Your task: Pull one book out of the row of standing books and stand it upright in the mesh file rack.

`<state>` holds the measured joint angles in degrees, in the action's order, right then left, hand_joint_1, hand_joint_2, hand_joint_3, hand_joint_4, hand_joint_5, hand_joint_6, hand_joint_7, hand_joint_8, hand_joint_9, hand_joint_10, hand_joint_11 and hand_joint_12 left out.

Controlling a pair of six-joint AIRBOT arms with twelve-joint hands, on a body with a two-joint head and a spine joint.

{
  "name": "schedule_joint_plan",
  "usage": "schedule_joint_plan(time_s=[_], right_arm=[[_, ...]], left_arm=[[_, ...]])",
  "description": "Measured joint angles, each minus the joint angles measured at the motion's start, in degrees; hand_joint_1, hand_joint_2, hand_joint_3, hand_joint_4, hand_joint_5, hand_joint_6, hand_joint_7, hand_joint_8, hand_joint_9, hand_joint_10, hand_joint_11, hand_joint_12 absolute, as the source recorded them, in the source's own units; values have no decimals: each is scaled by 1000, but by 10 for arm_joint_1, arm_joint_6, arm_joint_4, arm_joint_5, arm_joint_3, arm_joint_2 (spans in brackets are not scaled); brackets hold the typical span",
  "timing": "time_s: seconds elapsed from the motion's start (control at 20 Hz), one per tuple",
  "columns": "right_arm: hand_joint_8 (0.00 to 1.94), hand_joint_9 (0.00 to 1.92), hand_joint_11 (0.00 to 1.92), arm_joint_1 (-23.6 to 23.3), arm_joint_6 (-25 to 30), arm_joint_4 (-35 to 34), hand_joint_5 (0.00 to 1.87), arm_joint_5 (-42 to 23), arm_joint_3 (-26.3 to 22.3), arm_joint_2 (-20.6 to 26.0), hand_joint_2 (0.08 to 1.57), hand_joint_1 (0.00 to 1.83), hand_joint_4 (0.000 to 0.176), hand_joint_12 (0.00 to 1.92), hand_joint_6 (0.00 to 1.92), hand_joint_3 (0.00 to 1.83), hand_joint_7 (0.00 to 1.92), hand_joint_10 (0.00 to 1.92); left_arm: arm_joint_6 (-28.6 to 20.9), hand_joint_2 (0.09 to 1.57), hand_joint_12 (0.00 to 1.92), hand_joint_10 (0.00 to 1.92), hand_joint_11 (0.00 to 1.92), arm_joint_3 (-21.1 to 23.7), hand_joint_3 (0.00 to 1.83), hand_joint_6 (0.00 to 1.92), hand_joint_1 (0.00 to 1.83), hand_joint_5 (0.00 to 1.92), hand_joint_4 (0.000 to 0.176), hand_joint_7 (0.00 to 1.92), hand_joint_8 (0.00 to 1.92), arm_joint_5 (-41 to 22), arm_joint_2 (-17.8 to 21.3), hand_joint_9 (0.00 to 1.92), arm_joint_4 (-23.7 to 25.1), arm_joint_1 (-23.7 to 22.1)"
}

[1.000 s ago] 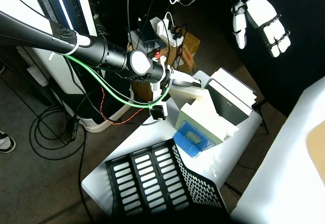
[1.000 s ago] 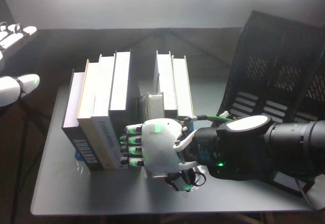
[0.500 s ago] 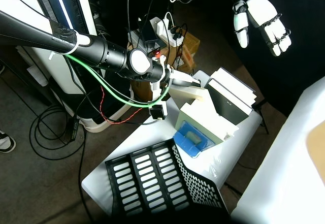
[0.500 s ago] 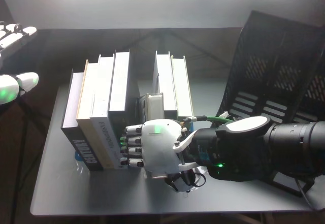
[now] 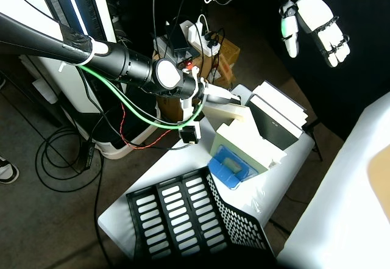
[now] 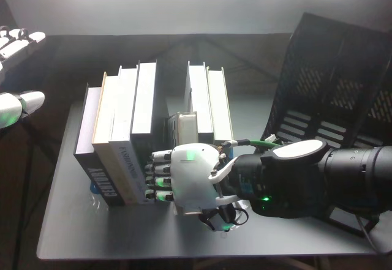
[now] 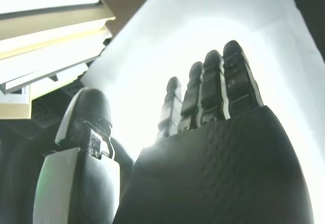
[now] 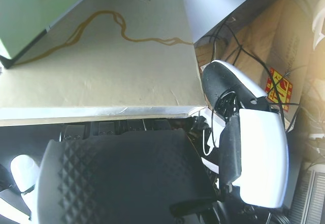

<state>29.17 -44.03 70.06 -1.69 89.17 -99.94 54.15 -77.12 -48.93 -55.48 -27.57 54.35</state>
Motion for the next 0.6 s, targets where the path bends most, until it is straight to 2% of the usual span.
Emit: schedule_joint_plan(time_s=[0.05, 0.1, 0.15, 0.2, 0.25, 0.35, 0.4, 0.5, 0.55, 0.6], right_arm=[[0, 88, 0, 0, 0, 0, 101, -1, 0, 0, 1065, 320, 0, 630, 5, 616, 131, 0], [0, 88, 0, 0, 0, 0, 101, -1, 0, 0, 1065, 320, 0, 630, 5, 616, 131, 0], [0, 88, 0, 0, 0, -1, 101, -1, 0, 0, 1065, 320, 0, 630, 5, 616, 131, 0], [0, 88, 0, 0, -1, -2, 101, -1, 0, 0, 1065, 320, 0, 630, 5, 616, 131, 0], [0, 88, 0, 0, -1, -2, 101, -2, 1, 0, 1065, 320, 0, 630, 5, 616, 131, 0], [0, 88, 0, 0, -1, -2, 101, -7, 4, 0, 1065, 320, 0, 630, 5, 616, 131, 0], [0, 88, 0, 0, -1, -2, 101, -9, 7, -1, 1065, 320, 0, 630, 5, 616, 131, 0], [0, 88, 0, 0, -1, -2, 101, -11, 8, -1, 1065, 320, 0, 630, 5, 616, 131, 0], [0, 88, 0, 0, -1, -2, 101, -11, 8, -1, 1065, 320, 0, 630, 5, 616, 131, 0], [0, 88, 0, 0, -1, -2, 101, -11, 7, -1, 1065, 320, 0, 630, 5, 616, 131, 0]], left_arm=[[0, 1370, 0, 0, 0, 0, 6, 0, 346, 0, 160, 0, 0, 0, 0, 0, 0, 0], [0, 1375, 0, 0, 0, 0, 9, 0, 349, 0, 167, 0, 0, 0, 0, 0, 0, 0], [0, 1376, 0, 0, 0, 0, 9, 0, 348, 0, 148, 0, 0, 0, 0, 0, 0, 0], [0, 1378, 0, 0, 0, 0, 9, 0, 350, 0, 155, 0, 0, 0, 0, 0, 0, 0], [0, 1386, 0, 0, 0, 0, 13, 0, 277, 0, 155, 0, 0, 0, 0, 0, 0, 0], [0, 1385, 0, 0, 0, 0, 9, 1, 326, 3, 154, 0, 0, 1, 0, 0, 2, 0], [0, 1387, 0, 0, 0, 0, 9, 9, 341, 18, 172, 0, 0, 1, 0, 0, 3, 0], [0, 1389, 0, 0, 0, 0, 9, 9, 350, 17, 148, 0, 0, 1, 0, 0, 4, 0], [0, 1389, 0, 0, 0, 0, 9, 8, 352, 15, 146, 0, 0, 0, -1, 0, 3, 0], [0, 1389, 0, 0, 0, 0, 8, 1, 374, 2, 160, 0, 0, 1, -1, 0, 3, 0]])
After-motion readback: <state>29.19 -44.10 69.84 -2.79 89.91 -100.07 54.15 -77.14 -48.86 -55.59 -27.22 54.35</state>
